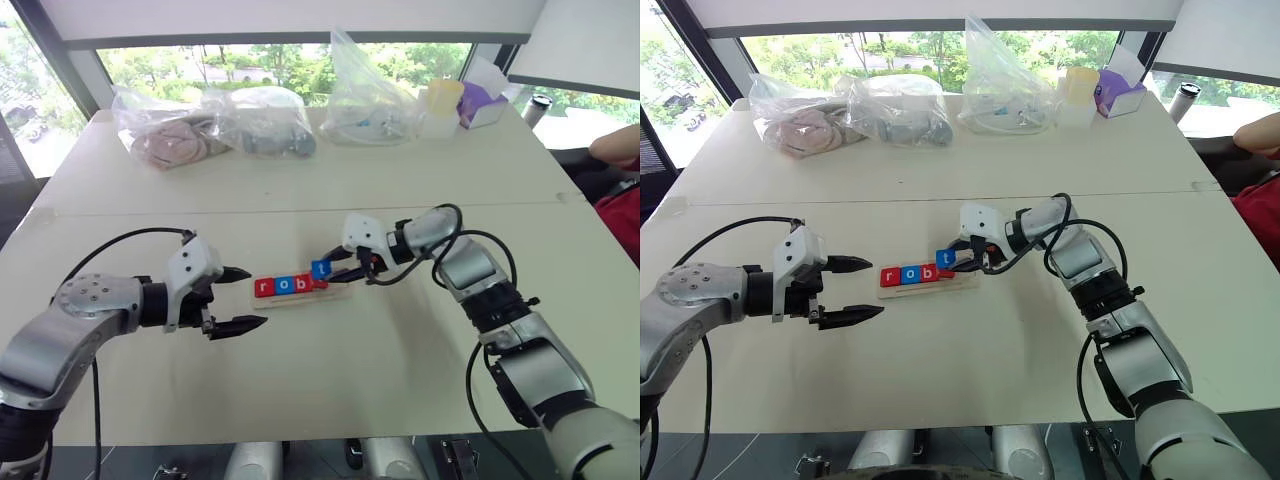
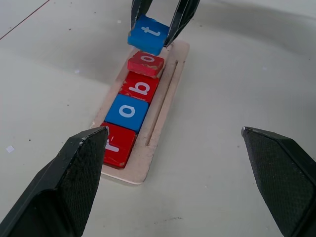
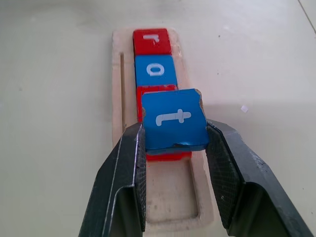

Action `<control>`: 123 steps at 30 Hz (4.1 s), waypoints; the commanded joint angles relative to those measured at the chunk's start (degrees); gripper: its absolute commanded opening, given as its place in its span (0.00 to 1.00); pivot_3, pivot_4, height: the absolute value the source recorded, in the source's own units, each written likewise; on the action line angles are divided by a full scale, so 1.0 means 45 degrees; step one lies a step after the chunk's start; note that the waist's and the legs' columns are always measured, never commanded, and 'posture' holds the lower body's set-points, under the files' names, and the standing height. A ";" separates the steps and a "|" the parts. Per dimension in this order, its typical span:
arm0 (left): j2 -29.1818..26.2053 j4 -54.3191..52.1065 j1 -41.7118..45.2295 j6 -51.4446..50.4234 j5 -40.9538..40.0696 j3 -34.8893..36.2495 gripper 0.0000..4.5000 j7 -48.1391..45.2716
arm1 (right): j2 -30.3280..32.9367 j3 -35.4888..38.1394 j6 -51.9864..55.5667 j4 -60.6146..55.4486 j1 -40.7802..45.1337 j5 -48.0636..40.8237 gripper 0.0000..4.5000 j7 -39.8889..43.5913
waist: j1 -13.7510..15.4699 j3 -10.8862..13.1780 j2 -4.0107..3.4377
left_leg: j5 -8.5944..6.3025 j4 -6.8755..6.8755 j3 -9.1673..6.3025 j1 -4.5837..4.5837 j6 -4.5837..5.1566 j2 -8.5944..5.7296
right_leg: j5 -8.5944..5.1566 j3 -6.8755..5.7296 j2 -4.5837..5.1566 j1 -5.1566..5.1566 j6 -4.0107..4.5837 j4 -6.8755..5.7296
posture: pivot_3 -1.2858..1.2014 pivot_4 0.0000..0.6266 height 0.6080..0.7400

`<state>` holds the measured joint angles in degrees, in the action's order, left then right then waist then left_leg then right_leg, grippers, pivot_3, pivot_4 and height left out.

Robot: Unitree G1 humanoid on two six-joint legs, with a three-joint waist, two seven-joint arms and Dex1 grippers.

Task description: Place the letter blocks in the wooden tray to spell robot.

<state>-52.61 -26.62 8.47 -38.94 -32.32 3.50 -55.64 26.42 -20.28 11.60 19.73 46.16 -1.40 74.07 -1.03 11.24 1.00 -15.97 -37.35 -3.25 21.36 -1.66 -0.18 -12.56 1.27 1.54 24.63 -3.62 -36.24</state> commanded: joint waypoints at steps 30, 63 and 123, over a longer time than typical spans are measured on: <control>0.0276 -0.0140 0.0122 0.0271 0.0217 -0.0027 1.00 0.0224 | -0.0792 -0.0429 -0.0349 0.0325 0.0437 0.0649 0.25 -0.0795 | -0.0026 0.0000 0.0001 | 0.0001 0.0005 -0.0005 0.0000 -0.0001 0.0002 | 0.0001 -0.0002 -0.0005 0.0003 0.0000 -0.0002 | 0.52 0.24 1.00; 0.0396 -0.0185 0.0329 0.0184 0.0143 -0.0108 1.00 0.0336 | 0.0448 0.1073 0.1699 -0.1521 -0.0549 -0.0687 0.25 -0.0878 | -0.0009 0.0000 0.0000 | 0.0001 0.0007 -0.0006 0.0003 -0.0001 0.0000 | 0.0000 -0.0002 -0.0002 0.0002 0.0000 0.0002 | 0.52 0.24 1.00; 0.0359 0.0018 0.0408 0.0333 0.0511 -0.0248 1.00 0.0257 | 0.0234 0.0999 0.2002 -0.1511 -0.0563 -0.1073 0.25 -0.0764 | -0.0032 0.0000 0.0000 | 0.0001 0.0007 -0.0004 0.0000 -0.0001 0.0003 | 0.0001 -0.0002 -0.0008 0.0003 -0.0001 0.0000 | 0.52 0.24 1.00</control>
<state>-50.93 -25.83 9.83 -38.23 -30.08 1.44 -54.56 27.90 -15.45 20.30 17.33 41.68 -5.33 70.27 -1.17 11.24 1.00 -15.96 -37.32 -3.27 21.36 -1.66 -0.16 -12.55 1.26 1.50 24.64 -3.63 -36.24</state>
